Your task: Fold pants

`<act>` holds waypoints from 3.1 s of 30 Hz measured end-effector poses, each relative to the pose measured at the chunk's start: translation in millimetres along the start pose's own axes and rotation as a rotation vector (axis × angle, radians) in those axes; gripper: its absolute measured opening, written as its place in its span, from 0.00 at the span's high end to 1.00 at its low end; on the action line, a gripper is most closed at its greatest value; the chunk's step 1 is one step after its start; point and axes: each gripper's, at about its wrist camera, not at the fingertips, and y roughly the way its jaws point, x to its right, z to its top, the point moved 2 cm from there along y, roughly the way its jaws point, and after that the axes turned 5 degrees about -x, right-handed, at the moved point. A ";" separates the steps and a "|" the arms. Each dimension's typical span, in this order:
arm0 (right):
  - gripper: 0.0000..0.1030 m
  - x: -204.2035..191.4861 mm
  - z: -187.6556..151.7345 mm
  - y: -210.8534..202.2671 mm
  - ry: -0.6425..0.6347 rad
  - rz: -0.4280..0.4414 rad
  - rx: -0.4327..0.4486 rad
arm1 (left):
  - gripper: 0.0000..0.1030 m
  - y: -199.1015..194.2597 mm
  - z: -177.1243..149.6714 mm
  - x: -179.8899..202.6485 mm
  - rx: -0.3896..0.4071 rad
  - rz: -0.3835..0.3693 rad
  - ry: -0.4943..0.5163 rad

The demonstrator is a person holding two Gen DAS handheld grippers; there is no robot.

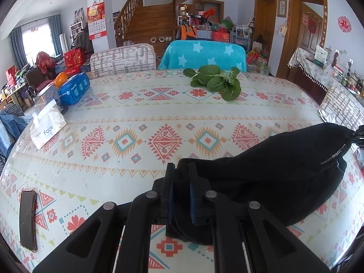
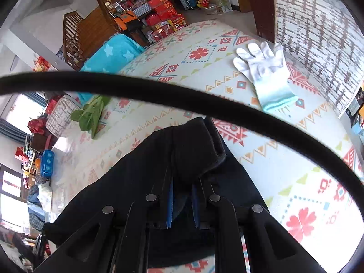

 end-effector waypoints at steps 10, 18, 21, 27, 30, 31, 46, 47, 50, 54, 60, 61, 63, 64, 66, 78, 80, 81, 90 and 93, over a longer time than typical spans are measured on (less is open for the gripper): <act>0.86 52.7 -63.4 3.6 0.055 -0.040 -0.108 | 0.77 4.9 -57.2 -2.0 -0.091 0.023 0.003; 0.78 57.8 -81.6 2.0 -0.004 -0.128 -0.115 | 0.59 -20.7 -88.9 -17.0 -0.093 0.015 -0.105; 0.61 63.5 -84.7 -2.7 -0.007 -0.169 -0.102 | 0.59 -31.2 -98.6 -16.6 -0.093 0.029 -0.124; 0.48 73.5 -95.5 -31.9 -0.019 -0.241 -0.035 | 0.59 -55.8 -125.7 -39.1 -0.097 0.084 -0.251; 0.48 42.6 -102.6 -41.3 -0.143 -0.223 -0.009 | 0.59 -73.0 -136.9 -53.3 -0.080 0.091 -0.334; 0.48 28.0 -105.3 -40.5 -0.194 -0.210 -0.010 | 0.59 -79.7 -140.2 -56.9 -0.071 0.095 -0.359; 0.48 -240.5 -186.9 53.5 -0.867 0.113 -0.264 | 0.59 -121.5 -148.2 -75.2 -0.023 0.084 -0.511; 0.48 -249.7 -191.0 57.5 -0.896 0.115 -0.267 | 0.59 -117.9 -148.6 -79.1 -0.031 0.084 -0.514; 0.48 -268.7 -197.8 71.4 -0.951 0.098 -0.268 | 0.59 -110.9 -148.8 -91.3 -0.064 0.078 -0.537; 0.48 -287.7 -197.4 87.8 -0.945 0.101 -0.295 | 0.59 -102.5 -144.4 -108.2 -0.083 0.037 -0.562; 0.48 -328.3 -204.1 99.3 -1.007 0.093 -0.289 | 0.59 -78.0 -140.0 -116.7 -0.113 -0.018 -0.589; 0.48 -333.7 -205.8 104.1 -1.014 0.086 -0.293 | 0.59 -73.6 -139.4 -115.9 -0.120 -0.029 -0.592; 0.48 -343.2 -208.8 118.2 -1.008 0.067 -0.306 | 0.59 -66.8 -138.5 -114.4 -0.129 -0.047 -0.596; 0.49 -345.1 -210.7 124.2 -0.999 0.071 -0.320 | 0.59 -64.2 -137.8 -113.7 -0.134 -0.054 -0.595; 0.53 -344.6 -222.2 135.8 -0.982 0.084 -0.393 | 0.59 -61.0 -136.9 -113.4 -0.139 -0.062 -0.592; 0.54 -350.7 -295.5 99.7 -1.327 0.075 -0.503 | 0.59 -63.2 -144.8 -138.5 -0.130 -0.054 -0.654; 0.48 -368.8 -287.6 104.5 -1.324 0.080 -0.455 | 0.59 -63.7 -146.6 -139.8 -0.132 -0.056 -0.658; 0.46 -375.9 -286.1 110.1 -1.324 0.085 -0.446 | 0.59 -63.7 -147.0 -139.5 -0.134 -0.055 -0.656; 0.89 -365.6 -316.0 158.9 -1.451 -0.065 -0.472 | 0.59 -66.1 -147.5 -138.5 -0.134 -0.064 -0.653; 0.91 -364.8 -306.8 137.9 -1.406 -0.021 -0.436 | 0.58 -64.7 -146.3 -142.4 -0.132 -0.069 -0.661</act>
